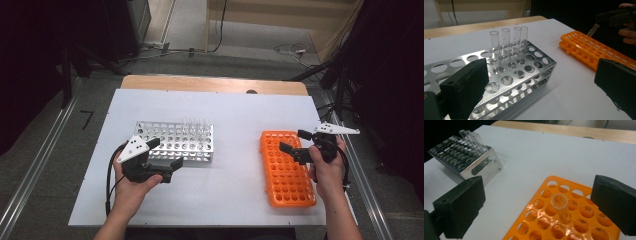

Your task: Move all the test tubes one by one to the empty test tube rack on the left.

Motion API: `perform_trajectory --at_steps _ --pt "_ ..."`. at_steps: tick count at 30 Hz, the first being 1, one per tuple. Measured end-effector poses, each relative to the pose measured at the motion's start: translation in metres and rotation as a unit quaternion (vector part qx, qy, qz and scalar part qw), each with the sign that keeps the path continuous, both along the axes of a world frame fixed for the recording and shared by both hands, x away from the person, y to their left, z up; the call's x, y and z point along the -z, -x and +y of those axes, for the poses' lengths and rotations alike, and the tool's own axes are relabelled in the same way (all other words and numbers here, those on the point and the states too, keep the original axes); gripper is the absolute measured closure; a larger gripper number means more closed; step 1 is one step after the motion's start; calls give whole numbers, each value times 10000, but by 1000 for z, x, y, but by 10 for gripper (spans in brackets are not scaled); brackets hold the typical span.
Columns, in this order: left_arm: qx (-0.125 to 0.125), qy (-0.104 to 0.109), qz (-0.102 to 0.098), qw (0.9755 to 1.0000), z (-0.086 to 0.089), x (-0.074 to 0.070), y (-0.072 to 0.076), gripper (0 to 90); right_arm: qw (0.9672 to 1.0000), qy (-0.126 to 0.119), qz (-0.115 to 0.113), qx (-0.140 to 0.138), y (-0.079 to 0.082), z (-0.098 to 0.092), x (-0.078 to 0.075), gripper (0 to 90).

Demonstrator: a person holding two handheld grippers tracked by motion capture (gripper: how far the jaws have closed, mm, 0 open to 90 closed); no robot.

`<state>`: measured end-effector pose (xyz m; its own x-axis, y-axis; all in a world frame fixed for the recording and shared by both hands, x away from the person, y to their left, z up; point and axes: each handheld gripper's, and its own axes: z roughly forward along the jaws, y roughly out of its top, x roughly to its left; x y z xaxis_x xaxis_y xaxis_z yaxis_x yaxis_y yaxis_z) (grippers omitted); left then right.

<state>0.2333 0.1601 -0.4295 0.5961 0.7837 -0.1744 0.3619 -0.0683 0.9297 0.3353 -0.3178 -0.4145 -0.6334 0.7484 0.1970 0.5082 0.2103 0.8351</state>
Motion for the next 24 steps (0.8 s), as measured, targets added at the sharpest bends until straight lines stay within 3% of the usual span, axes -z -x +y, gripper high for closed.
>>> perform_trajectory --at_steps 5,10,14,17,24 --pt "63 -42 24 10000 -2 4 2 0 9997 -20 186 138 -9 -7 14 64" --pt "127 -65 52 9999 -4 6 3 0 9980 403 372 318 -9 -4 32 234" --pt "153 -86 61 9998 -5 8 2 0 9957 567 559 465 -12 -1 41 409" --pt "144 -61 65 9999 -4 8 2 0 9951 660 512 525 -12 0 41 520" --pt "129 -57 83 9999 -3 8 2 0 9923 875 521 705 -13 3 42 635"
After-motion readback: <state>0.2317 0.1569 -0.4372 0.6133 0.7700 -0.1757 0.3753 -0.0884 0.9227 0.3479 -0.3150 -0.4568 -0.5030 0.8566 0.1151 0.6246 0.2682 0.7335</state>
